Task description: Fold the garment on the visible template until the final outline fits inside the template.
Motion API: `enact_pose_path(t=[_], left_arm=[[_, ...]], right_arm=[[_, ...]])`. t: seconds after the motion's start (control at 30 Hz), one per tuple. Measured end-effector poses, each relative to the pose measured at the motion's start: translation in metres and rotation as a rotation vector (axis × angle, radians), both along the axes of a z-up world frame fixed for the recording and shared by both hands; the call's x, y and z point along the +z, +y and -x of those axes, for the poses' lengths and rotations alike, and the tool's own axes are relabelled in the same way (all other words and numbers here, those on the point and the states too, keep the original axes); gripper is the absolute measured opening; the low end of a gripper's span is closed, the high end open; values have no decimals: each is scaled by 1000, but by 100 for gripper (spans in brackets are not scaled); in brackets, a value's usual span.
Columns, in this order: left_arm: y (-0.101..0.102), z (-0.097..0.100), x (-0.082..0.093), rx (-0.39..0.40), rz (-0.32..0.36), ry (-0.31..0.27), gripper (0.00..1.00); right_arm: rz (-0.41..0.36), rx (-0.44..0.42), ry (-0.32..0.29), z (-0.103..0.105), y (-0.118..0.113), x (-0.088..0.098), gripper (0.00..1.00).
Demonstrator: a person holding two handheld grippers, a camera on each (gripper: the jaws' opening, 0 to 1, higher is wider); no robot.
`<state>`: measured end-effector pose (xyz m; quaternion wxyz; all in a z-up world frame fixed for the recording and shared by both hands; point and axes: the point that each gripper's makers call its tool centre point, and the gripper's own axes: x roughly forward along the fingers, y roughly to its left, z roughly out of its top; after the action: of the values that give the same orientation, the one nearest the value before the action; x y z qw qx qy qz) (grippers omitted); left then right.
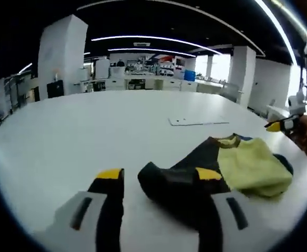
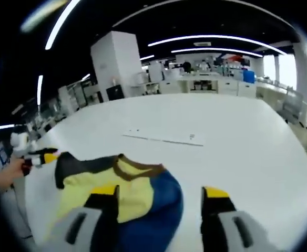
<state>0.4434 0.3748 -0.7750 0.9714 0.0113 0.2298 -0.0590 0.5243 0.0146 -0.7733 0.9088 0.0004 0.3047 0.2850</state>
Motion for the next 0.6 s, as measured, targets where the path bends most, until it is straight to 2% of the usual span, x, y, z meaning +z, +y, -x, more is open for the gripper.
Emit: enact_pose_path(t=[0.1, 0.17, 0.23, 0.33, 0.4, 0.6], left_arm=[[-8, 10, 2, -17, 10, 2, 57], [-16, 16, 3, -44, 24, 0, 60], [-22, 21, 1, -76, 26, 1, 61], [-30, 31, -1, -111, 24, 10, 62], [-33, 37, -4, -118, 29, 20, 62], [-36, 49, -19, -107, 58, 58, 59]], right_arm=[[-1, 8, 17, 21, 1, -2, 73], [0, 10, 19, 30, -1, -3, 74], [5, 9, 22, 48, -2, -3, 75], [9, 5, 25, 60, -5, -6, 74], [43, 21, 22, 73, -6, -10, 74], [57, 23, 20, 102, -8, -19, 68]])
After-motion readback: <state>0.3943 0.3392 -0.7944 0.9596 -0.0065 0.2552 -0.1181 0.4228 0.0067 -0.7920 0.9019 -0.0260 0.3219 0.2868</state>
